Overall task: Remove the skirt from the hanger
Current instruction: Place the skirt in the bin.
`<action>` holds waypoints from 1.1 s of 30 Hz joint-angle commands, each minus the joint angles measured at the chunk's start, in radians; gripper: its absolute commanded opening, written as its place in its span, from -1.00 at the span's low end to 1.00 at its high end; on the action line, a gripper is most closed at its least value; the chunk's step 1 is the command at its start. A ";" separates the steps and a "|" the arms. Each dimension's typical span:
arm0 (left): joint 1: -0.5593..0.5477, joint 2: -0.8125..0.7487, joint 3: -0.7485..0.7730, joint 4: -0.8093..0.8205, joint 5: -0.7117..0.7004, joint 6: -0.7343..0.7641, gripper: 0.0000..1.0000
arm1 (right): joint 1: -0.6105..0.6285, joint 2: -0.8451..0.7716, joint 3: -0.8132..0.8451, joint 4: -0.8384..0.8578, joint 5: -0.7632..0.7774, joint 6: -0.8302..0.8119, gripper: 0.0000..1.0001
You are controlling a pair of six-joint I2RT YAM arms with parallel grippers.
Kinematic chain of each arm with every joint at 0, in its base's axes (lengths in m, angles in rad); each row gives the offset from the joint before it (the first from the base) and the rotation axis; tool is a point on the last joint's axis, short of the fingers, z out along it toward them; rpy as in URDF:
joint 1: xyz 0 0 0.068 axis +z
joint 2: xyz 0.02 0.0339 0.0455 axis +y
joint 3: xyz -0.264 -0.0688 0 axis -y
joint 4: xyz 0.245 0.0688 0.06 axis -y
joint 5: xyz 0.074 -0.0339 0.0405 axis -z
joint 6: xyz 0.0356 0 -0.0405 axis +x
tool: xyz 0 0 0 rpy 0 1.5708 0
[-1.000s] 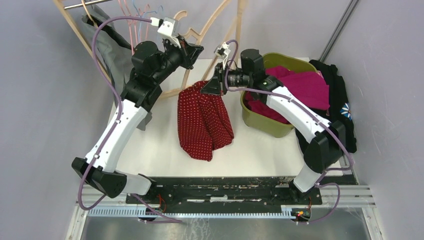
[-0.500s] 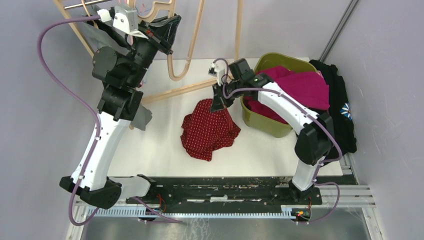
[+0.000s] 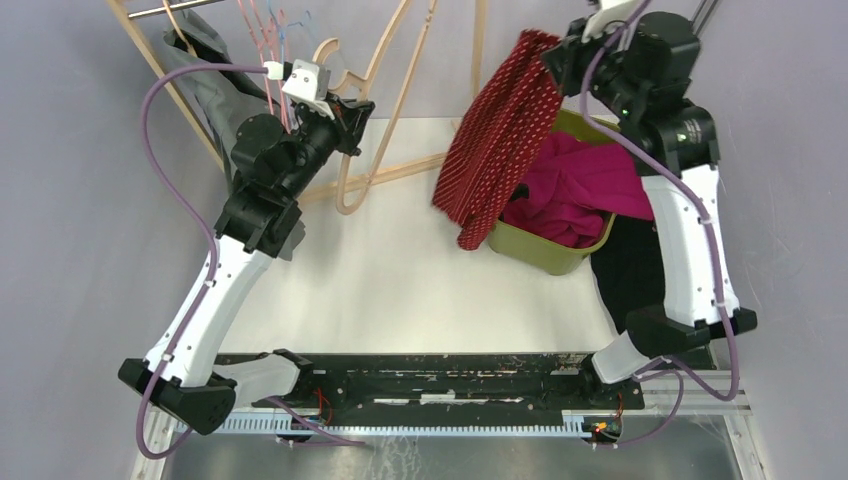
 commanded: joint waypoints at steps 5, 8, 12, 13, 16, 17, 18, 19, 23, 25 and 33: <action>0.000 -0.072 -0.025 0.013 -0.040 0.081 -0.94 | -0.072 -0.092 0.027 0.223 0.393 -0.146 -0.99; 0.000 -0.073 -0.032 0.014 -0.039 0.084 -0.94 | -0.080 -0.105 0.012 0.308 0.489 -0.218 -0.99; 0.001 -0.077 -0.045 0.013 -0.035 0.081 -0.94 | -0.098 -0.074 0.072 0.393 0.582 -0.327 -0.99; 0.000 -0.077 -0.046 0.011 -0.036 0.081 -0.94 | -0.105 -0.066 0.090 0.402 0.590 -0.342 -0.99; 0.000 -0.077 -0.047 0.001 -0.041 0.087 -0.94 | -0.116 -0.051 0.096 0.414 0.596 -0.379 -0.99; 0.001 -0.077 -0.048 -0.002 -0.043 0.089 -0.94 | -0.121 -0.049 0.088 0.418 0.604 -0.393 -0.99; 0.000 -0.075 -0.047 -0.004 -0.044 0.090 -0.94 | -0.127 -0.049 0.079 0.424 0.609 -0.407 -0.99; -0.001 -0.077 -0.047 -0.007 -0.045 0.092 -0.94 | -0.135 -0.048 0.061 0.431 0.609 -0.415 -0.99; -0.001 -0.071 -0.047 -0.013 -0.052 0.093 -0.94 | -0.164 -0.060 -0.068 0.424 0.531 -0.334 -0.99; -0.001 -0.064 -0.047 -0.015 -0.061 0.090 -0.94 | -0.166 -0.059 -0.170 0.390 0.487 -0.242 -0.99; -0.001 0.010 0.035 -0.076 -0.171 0.083 -0.94 | -0.167 -0.044 -0.557 0.408 0.149 0.161 -0.99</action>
